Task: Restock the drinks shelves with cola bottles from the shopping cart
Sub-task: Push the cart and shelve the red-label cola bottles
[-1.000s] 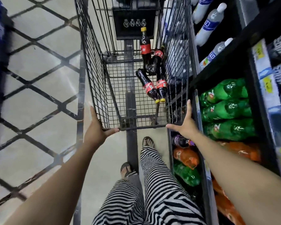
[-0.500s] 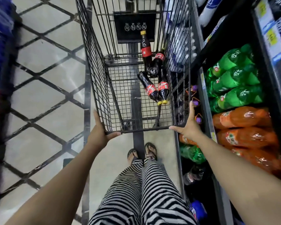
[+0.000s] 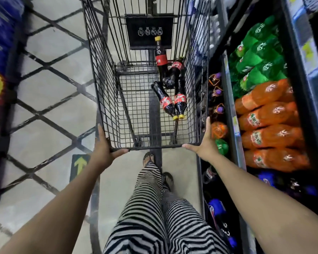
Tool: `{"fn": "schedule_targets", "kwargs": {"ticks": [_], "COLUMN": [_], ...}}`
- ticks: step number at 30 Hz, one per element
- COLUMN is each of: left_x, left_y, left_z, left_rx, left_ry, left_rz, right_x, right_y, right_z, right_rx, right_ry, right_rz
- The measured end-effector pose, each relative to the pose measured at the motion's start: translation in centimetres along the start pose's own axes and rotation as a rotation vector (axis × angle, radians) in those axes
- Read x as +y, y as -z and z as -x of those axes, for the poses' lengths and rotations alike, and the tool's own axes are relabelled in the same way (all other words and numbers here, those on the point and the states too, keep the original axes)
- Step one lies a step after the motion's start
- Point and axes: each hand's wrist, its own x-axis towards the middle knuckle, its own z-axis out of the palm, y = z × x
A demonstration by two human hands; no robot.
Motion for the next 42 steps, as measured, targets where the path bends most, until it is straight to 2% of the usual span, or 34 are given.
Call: {"fn": "schedule_targets", "kwargs": {"ticks": [4, 7, 11, 14, 17, 21, 26, 30, 34, 42], "left_x": [-3.2, -3.6, -6.9, -9.1, -11.2, -13.9, -17.4, -20.6, -22.9, -27.1], "left_y": [-1.9, -2.6, -4.1, -5.0, -5.7, -6.8, -8.7, -10.3, -12.1, -15.5], "left_z": [4.4, 8.8, 12.6, 16.0, 18.9, 22.5, 27.1, 30.9, 34.4, 42.8], "left_rx": [0.04, -0.001, -0.029, -0.017, -0.011, -0.017, 0.058, 0.032, 0.023, -0.005], "left_ry": [-0.024, -0.012, -0.078, -0.097, -0.041, -0.02, -0.049, -0.041, -0.03, -0.022], "left_rz": [0.035, 0.104, 0.151, 0.099, -0.023, -0.066, -0.09, 0.004, -0.013, 0.014], "right_x": [2.1, 3.8, 5.5, 7.0, 8.2, 9.8, 12.4, 14.1, 16.6, 21.3], "right_y": [-1.3, -2.2, -3.4, -4.6, -5.9, -7.6, -9.6, -10.8, -11.9, -13.5], "right_z": [4.4, 8.0, 13.1, 16.9, 20.2, 24.8, 30.1, 34.9, 38.6, 46.4], "right_rx": [-0.014, -0.03, -0.031, -0.039, -0.056, -0.06, -0.05, -0.062, -0.06, -0.112], "right_ry": [-0.023, -0.022, -0.048, -0.055, -0.099, -0.116, -0.107, -0.13, -0.154, -0.183], "right_rz": [0.011, -0.03, 0.072, 0.129, 0.145, 0.193, 0.178, 0.211, 0.289, 0.297]}}
